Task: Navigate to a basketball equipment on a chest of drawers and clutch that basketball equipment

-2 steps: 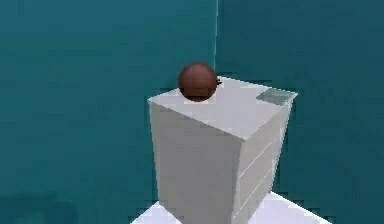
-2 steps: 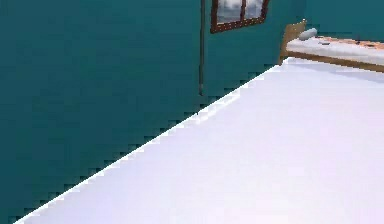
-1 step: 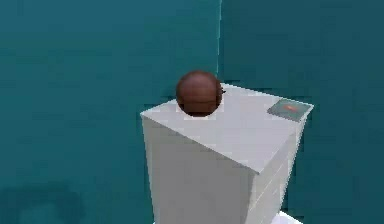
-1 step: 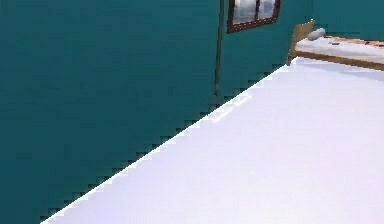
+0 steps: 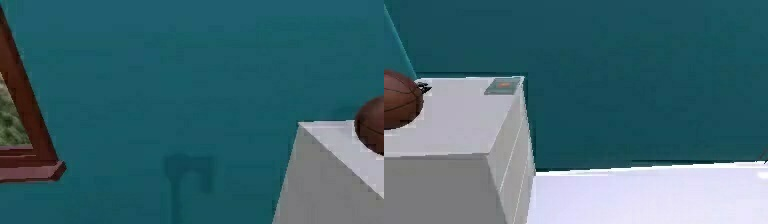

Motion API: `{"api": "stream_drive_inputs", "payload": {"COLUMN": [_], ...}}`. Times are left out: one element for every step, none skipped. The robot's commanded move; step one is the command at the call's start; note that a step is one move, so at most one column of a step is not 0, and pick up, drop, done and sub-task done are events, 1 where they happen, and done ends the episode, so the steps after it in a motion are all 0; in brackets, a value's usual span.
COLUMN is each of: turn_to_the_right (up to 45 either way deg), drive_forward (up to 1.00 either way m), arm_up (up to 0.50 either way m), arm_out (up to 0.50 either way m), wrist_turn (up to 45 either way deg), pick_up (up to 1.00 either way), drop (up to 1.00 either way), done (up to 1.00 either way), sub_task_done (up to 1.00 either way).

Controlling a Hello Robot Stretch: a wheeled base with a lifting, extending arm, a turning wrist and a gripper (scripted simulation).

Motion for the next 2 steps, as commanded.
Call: {"api": "stream_drive_inputs", "payload": {"turn_to_the_right": [-39.0,45.0], "drive_forward": [0.0,0.0], "arm_up": [0.0,0.0], "arm_out": [0.0,0.0], "wrist_turn": [0.0,0.0], "pick_up": [0.0,0.0], "drop": [0.0,0.0], "done": [0.0,0.0], "sub_task_done": [0.0,0.0]}}
